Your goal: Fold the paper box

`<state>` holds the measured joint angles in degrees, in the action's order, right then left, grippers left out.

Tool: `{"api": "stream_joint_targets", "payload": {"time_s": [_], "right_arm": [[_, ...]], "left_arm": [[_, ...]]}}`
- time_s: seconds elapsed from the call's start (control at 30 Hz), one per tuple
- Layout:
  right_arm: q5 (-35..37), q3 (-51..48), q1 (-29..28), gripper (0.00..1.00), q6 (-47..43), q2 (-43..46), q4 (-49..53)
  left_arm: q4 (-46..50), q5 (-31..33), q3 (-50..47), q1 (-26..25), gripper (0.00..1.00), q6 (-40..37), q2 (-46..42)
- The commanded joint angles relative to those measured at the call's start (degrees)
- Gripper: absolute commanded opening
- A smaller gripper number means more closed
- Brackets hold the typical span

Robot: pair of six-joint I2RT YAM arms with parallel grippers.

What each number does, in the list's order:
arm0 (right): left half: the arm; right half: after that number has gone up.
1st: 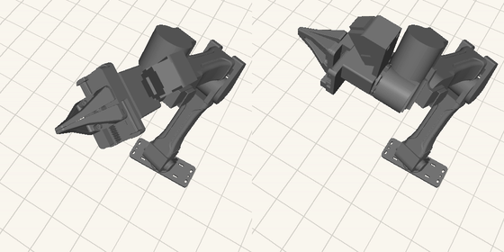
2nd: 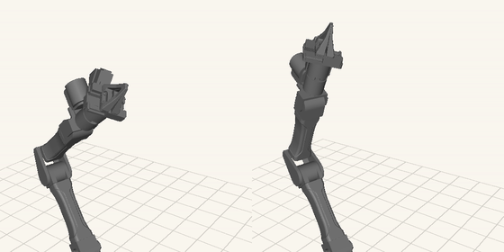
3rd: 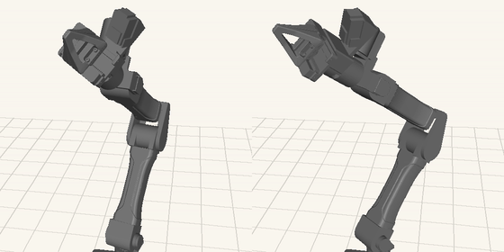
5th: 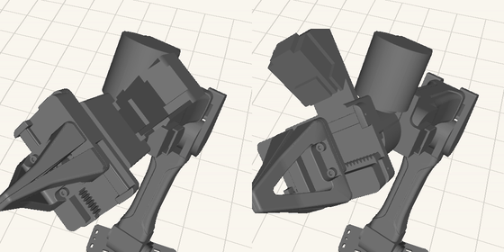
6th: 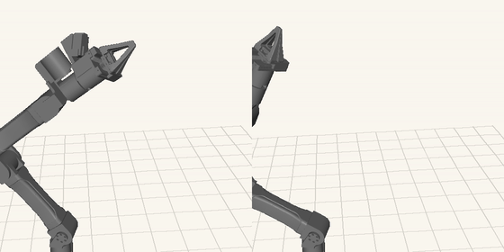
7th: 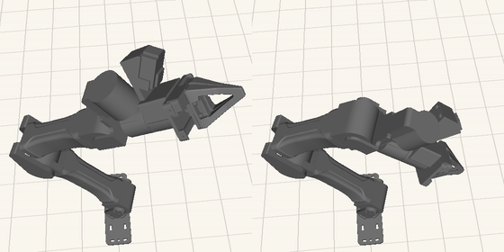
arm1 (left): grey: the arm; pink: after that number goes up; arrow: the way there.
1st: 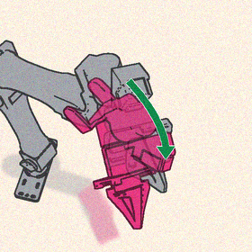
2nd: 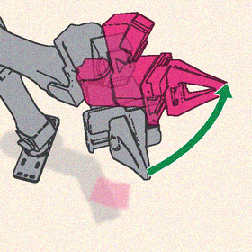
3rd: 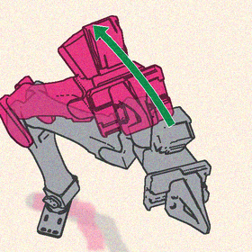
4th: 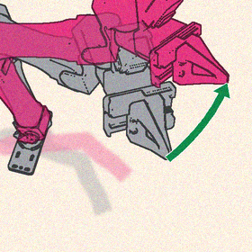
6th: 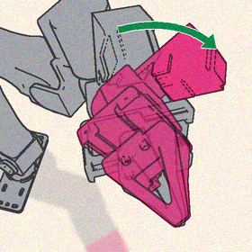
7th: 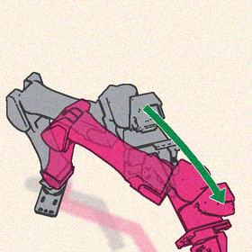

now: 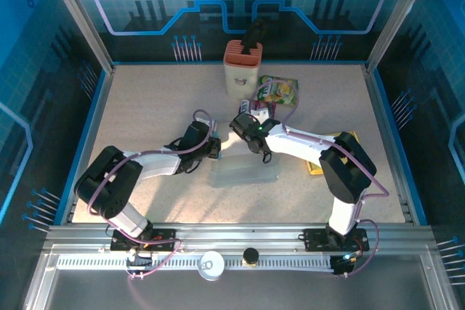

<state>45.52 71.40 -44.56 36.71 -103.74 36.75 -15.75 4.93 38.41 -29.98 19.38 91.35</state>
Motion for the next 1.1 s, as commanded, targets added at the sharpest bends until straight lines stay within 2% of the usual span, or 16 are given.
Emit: {"api": "stream_joint_targets", "payload": {"time_s": [0.0, 0.1, 0.27, 0.37, 0.5, 0.67, 0.73, 0.9, 1.07], "right_arm": [[-0.88, -0.84, -0.09, 0.0, 0.34, 0.12, 0.77], [-0.67, -0.73, -0.17, 0.0, 0.88, -0.05, 1.13], [-1.73, -1.77, -0.24, 0.0, 1.7, -0.21, 0.07], [-1.91, -2.18, -0.26, 0.0, 1.88, 0.19, -0.16], [-2.18, -2.66, -0.18, 0.0, 1.46, 0.87, -0.71], [-2.54, -2.58, -0.07, 0.0, 1.44, 0.74, -1.16], [-2.87, -2.58, -0.05, 0.0, 1.45, 0.56, -1.54], [-2.71, -2.48, -0.07, 0.0, 1.61, 0.16, -1.67], [-2.96, -2.75, 0.13, 0.0, 1.35, 0.29, -2.04]], "left_arm": [[0.14, 3.67, 1.48, -1.49, 0.05, -0.12, -0.74], [4.25, 11.09, 3.14, -4.06, 0.02, 1.36, -0.41], [14.19, 27.25, 6.43, -8.58, 0.0, 11.02, 1.86], [17.82, 31.9, 7.11, -9.09, 0.0, 16.68, 3.5], [22.63, 34.98, 9.91, -9.7, 0.0, 20.08, 5.66], [36.33, 41.46, 18.78, -11.73, 0.0, 26.8, 10.95], [38.93, 43.4, 21.19, -13.0, 0.0, 28.55, 12.77], [40.42, 44.07, 22.87, -13.9, 0.0, 31.24, 14.4], [35.74, 42.89, 20.91, -13.89, 0.0, 27.18, 13.04]]}}
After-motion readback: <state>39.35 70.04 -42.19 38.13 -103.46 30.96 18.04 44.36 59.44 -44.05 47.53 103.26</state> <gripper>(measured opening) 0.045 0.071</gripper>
